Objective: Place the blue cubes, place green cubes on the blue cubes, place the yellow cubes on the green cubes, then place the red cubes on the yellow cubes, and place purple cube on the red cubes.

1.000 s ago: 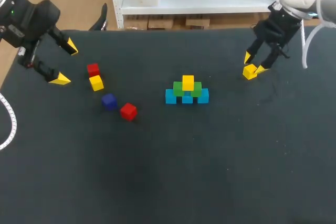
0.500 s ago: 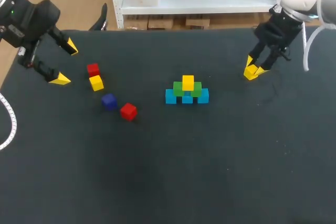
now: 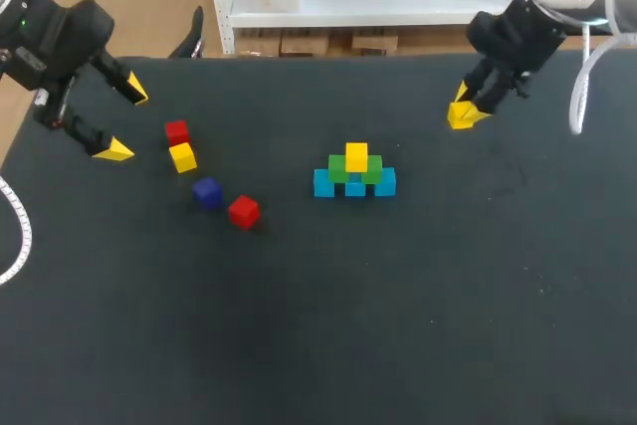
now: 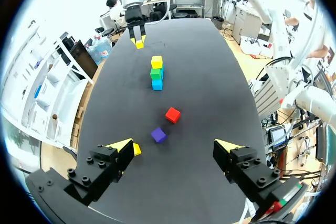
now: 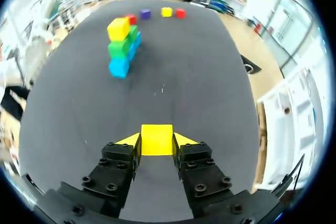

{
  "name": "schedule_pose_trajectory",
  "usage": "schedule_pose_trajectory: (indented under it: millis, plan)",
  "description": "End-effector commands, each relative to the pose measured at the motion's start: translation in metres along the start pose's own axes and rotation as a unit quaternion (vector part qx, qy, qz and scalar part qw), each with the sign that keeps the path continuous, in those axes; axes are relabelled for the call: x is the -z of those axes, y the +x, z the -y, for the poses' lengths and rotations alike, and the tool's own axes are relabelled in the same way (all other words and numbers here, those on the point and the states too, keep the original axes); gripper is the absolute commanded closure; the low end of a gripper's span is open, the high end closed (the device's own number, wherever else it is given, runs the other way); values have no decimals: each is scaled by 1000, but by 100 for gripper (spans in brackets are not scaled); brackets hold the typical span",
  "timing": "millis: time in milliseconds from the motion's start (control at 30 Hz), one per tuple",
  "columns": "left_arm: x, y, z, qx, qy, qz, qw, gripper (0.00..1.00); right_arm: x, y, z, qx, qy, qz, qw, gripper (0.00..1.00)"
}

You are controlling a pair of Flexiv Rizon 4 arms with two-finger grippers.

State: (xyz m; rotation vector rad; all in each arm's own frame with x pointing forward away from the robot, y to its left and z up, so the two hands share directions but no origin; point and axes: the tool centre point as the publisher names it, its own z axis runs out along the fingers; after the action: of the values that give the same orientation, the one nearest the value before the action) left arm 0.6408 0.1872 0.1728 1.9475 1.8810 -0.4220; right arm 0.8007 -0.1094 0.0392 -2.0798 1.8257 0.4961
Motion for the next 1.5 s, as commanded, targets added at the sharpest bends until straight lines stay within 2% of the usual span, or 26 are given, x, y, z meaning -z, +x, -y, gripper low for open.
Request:
schedule_pose_trajectory:
  millis: [33, 267, 600, 733, 933, 1500]
  plan:
    - [0, 1, 0, -1, 0, 1, 1000, 0, 1, -23, -32, -105, 145, -18, 984, 100]
    - [0, 1, 0, -1, 0, 1, 1000, 0, 0, -55, -48, -143, 178, -19, 974, 100]
    - [0, 1, 0, -1, 0, 1, 1000, 0, -6, -83, -58, -167, 194, -31, 966, 100]
    - [0, 1, 0, -1, 0, 1, 1000, 0, -10, -94, -61, -146, 195, -19, 970, 100]
    - [0, 1, 0, -1, 0, 1, 1000, 0, -13, -106, -65, -112, 187, -26, 976, 100]
    - [0, 1, 0, -1, 0, 1, 1000, 0, -25, -127, -72, -89, 146, -22, 985, 100]
